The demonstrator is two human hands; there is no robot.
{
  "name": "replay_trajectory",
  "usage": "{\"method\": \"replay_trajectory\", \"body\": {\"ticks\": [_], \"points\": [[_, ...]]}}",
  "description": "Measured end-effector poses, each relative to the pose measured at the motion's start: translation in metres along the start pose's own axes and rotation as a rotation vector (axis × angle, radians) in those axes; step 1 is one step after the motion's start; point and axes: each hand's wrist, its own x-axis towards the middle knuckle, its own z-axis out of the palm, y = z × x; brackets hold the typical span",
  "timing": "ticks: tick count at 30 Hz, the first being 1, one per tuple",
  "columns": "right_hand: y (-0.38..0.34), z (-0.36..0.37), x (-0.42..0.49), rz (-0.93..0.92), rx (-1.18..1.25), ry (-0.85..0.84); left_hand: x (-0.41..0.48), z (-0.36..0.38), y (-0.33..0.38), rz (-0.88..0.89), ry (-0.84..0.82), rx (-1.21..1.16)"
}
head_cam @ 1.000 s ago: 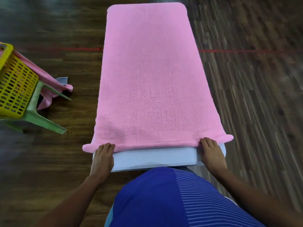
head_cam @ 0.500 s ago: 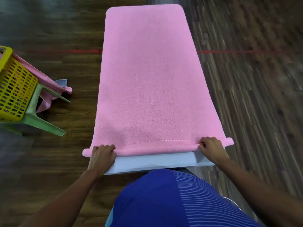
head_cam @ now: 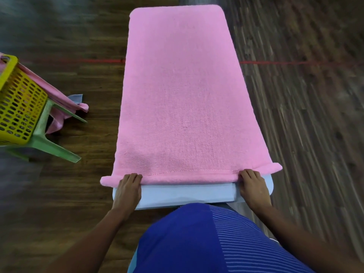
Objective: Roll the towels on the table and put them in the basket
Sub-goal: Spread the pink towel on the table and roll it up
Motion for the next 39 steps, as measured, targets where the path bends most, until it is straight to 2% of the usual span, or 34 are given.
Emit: {"method": "replay_trajectory", "body": {"ticks": [6,11,14,16,18,21,32,35,37,39], "points": [[0.003,-0.006,0.004,0.012,-0.007,-0.012,0.008,-0.010,0.000,0.019,-0.017,-0.028],[0.001,-0.013,0.022,0.043,-0.084,-0.113,0.019,-0.022,-0.003,-0.024,-0.145,-0.065],[-0.001,-0.018,0.034,0.080,-0.142,-0.062,0.023,-0.022,-0.006,-0.038,-0.023,-0.011],[-0.003,-0.018,0.037,0.064,-0.054,-0.057,0.021,-0.020,-0.004,-0.023,0.052,0.048],[-0.004,-0.014,0.035,0.023,0.011,-0.047,0.018,-0.017,-0.002,0.037,0.077,0.025],[-0.001,-0.009,0.027,-0.035,-0.061,-0.023,0.013,-0.010,-0.001,0.025,0.088,-0.033],[0.006,-0.013,0.029,-0.041,-0.002,-0.133,0.015,-0.014,-0.005,0.050,-0.052,0.049],[0.007,-0.020,0.034,-0.034,-0.066,-0.233,0.017,-0.020,-0.004,0.054,-0.089,0.088],[0.004,-0.025,0.038,0.010,-0.120,-0.288,0.022,-0.024,-0.003,0.009,-0.156,0.121],[0.001,-0.028,0.041,0.074,-0.116,-0.267,0.027,-0.026,-0.004,-0.064,-0.188,0.113]]}}
